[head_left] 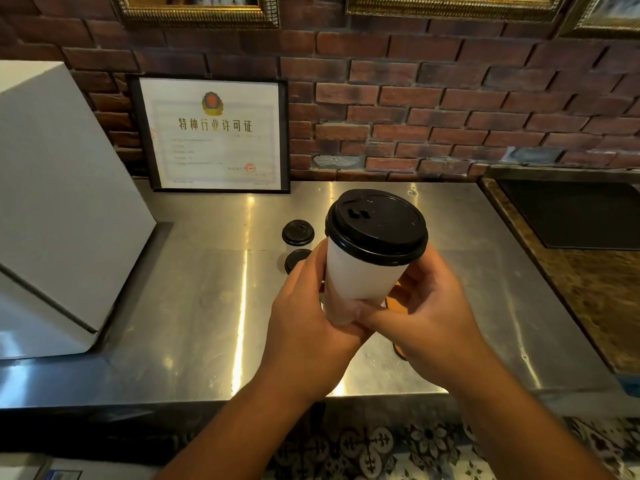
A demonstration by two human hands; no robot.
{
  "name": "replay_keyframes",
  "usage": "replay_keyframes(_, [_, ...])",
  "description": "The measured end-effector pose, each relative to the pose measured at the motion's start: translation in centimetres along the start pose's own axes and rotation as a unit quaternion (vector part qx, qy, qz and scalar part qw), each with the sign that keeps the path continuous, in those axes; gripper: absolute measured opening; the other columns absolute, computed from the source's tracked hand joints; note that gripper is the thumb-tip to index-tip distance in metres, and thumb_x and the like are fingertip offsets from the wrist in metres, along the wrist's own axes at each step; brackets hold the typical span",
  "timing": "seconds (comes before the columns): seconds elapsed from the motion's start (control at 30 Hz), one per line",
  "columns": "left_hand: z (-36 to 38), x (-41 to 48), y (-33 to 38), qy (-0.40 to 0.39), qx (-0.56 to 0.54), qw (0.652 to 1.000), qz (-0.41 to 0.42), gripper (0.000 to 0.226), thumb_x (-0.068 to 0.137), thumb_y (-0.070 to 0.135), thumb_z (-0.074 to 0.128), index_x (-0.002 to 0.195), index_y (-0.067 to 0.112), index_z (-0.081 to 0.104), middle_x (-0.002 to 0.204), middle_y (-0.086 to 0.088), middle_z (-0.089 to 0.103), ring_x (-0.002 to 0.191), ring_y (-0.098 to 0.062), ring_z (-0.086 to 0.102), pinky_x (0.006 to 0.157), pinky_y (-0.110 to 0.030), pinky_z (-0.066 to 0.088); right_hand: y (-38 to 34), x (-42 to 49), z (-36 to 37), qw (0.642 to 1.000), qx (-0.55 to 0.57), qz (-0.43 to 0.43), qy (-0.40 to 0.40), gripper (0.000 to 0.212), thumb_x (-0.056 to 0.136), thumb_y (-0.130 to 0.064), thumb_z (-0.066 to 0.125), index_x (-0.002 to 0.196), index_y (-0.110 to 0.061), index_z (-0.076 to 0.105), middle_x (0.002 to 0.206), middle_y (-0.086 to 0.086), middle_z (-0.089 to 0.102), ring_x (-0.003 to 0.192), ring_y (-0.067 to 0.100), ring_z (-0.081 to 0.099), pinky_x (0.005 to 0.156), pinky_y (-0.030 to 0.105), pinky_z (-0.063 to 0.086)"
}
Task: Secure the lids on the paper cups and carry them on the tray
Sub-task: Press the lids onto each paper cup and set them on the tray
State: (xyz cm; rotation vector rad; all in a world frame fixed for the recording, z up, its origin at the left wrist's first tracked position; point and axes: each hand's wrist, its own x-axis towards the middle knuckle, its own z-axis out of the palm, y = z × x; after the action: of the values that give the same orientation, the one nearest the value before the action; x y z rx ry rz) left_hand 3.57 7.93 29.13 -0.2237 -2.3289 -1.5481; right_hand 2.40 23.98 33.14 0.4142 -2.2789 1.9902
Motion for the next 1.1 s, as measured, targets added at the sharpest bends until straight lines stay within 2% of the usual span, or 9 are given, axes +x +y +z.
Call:
replay_keyframes(0.17, [0.2,0.1,-0.3,0.0,0.023,1.0,-0.004,0.088,0.068,0.067,0.081,0.145,0.059,0.039,0.128,0.031,0.059,0.12,0.004,0.058,0.077,0.001,0.046,-0.1,0.0,0.1,1.0,0.009,-0.004,0.022,0.096,0.055,-0.036,0.097,0.141,-0.043,0.055,0.135,-0.014,0.069,0.127,0.013,0.066,0.097,0.045,0.062])
replay_keyframes(0.33, [0.0,-0.1,-0.6,-0.003,0.02,1.0,-0.009,0.085,0.066,0.07,0.078,0.142,0.063,0.04,0.127,0.032,0.06,0.12,0.002,0.059,0.078,-0.002,0.048,0.2,0.1,0.5,1.0,-0.005,-0.009,0.025,0.096,0.055,-0.039,0.098,0.14,-0.049,0.053,0.135,-0.017,0.068,0.126,0.01,0.065,0.098,0.045,0.061])
replay_keyframes(0.43, [-0.3,0.1,-0.6,-0.008,0.023,1.0,-0.003,0.082,0.069,0.07,0.077,0.142,0.061,0.04,0.127,0.032,0.06,0.12,-0.002,0.06,0.08,-0.005,0.05,0.2,0.3,0.5,1.0,0.003,-0.008,0.019,0.095,0.056,-0.049,0.099,0.139,-0.053,0.054,0.136,-0.018,0.068,0.128,0.008,0.064,0.101,0.043,0.06])
replay_keyframes(0.5, [-0.3,0.1,-0.6,-0.017,0.021,1.0,-0.002,0.083,0.071,0.066,0.079,0.144,0.057,0.041,0.129,0.03,0.06,0.12,-0.005,0.061,0.083,-0.009,0.053,0.1,0.4,0.5,1.0,0.008,-0.005,0.021,0.095,0.054,-0.06,0.098,0.138,-0.054,0.055,0.135,-0.018,0.069,0.127,0.008,0.065,0.099,0.042,0.061])
replay_keyframes(0.57, [-0.2,0.1,-0.6,-0.018,0.02,1.0,-0.001,0.087,0.071,0.065,0.081,0.147,0.054,0.041,0.131,0.03,0.06,0.122,-0.003,0.061,0.083,-0.007,0.053,0.0,0.6,0.4,0.999,0.01,-0.005,0.031,0.094,0.051,-0.063,0.097,0.136,-0.055,0.056,0.134,-0.018,0.069,0.125,0.008,0.066,0.096,0.042,0.062])
replay_keyframes(0.67, [-0.1,0.3,-0.4,-0.01,0.019,1.0,0.002,0.092,0.069,0.073,0.081,0.148,0.06,0.036,0.133,0.037,0.055,0.124,0.01,0.055,0.079,0.004,0.043,0.0,0.8,0.4,0.999,0.01,-0.01,0.037,0.096,0.049,-0.058,0.1,0.135,-0.057,0.056,0.132,-0.019,0.07,0.123,0.008,0.067,0.093,0.041,0.063])
replay_keyframes(0.77, [-0.2,0.6,-0.2,-0.007,0.006,1.0,0.0,0.09,0.069,0.085,0.073,0.147,0.062,0.034,0.132,0.041,0.054,0.123,0.014,0.053,0.075,0.007,0.041,0.2,0.9,0.5,0.999,0.005,-0.009,0.039,0.094,0.052,-0.044,0.101,0.134,-0.057,0.056,0.132,-0.018,0.07,0.121,0.007,0.068,0.09,0.037,0.064])
replay_keyframes(0.97, [-0.5,0.7,-0.4,-0.028,0.019,0.999,0.0,0.092,0.071,0.073,0.082,0.149,0.06,0.036,0.131,0.035,0.057,0.121,0.007,0.056,0.074,0.003,0.046,0.4,1.0,0.2,0.999,0.04,-0.005,0.021,0.087,0.062,-0.033,0.095,0.139,-0.045,0.056,0.131,-0.01,0.071,0.122,0.015,0.069,0.09,0.035,0.064])
replay_keyframes(1.1, [-0.6,0.6,-0.4,-0.055,0.014,0.998,0.003,0.096,0.073,0.061,0.089,0.152,0.055,0.035,0.134,0.03,0.058,0.123,0.005,0.058,0.078,-0.001,0.05,0.2,1.0,0.1,0.998,0.056,0.003,0.024,0.086,0.06,-0.029,0.095,0.137,-0.042,0.06,0.127,-0.006,0.073,0.118,0.019,0.071,0.087,0.038,0.065])
